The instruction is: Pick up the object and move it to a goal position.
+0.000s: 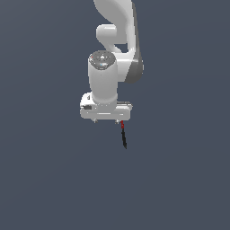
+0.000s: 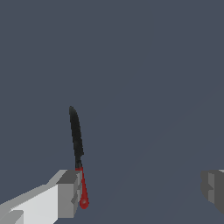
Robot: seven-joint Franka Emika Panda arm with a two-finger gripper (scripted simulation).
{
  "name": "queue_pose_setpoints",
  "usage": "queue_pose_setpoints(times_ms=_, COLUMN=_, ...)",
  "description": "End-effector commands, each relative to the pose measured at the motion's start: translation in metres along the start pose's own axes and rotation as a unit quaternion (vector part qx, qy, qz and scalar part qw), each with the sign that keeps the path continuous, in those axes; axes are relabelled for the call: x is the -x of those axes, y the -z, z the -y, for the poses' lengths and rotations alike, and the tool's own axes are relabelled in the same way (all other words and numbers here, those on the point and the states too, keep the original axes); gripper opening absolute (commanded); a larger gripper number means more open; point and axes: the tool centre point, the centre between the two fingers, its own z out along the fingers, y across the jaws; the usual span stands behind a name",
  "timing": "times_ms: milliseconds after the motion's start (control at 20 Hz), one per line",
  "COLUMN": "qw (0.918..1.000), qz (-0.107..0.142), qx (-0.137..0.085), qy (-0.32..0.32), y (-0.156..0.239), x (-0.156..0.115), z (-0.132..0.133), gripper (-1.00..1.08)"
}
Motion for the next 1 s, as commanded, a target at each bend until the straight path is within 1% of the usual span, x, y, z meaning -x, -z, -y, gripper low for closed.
queue_pose_setpoints(times_ms=0, qw=1.0000, qz=0.000, qx=0.000, qy=0.002, y=-0.005, x=0.001, z=0.004, gripper=1.00)
queue_pose_setpoints(times_ms=200, qw=1.0000, qz=0.000, qx=-0.001, qy=0.009, y=-0.020, x=0.005, z=0.015, gripper=1.00)
queue_pose_setpoints(times_ms=400, qw=0.9998, qz=-0.001, qx=-0.003, qy=0.019, y=-0.042, x=0.012, z=0.031, gripper=1.00)
queue_pose_setpoints(times_ms=700, qw=0.9993, qz=-0.002, qx=-0.006, qy=0.038, y=-0.082, x=0.029, z=0.062, gripper=1.00)
queue_pose_setpoints(times_ms=950, qw=0.9988, qz=-0.003, qx=-0.009, qy=0.048, y=-0.104, x=0.041, z=0.079, gripper=1.00)
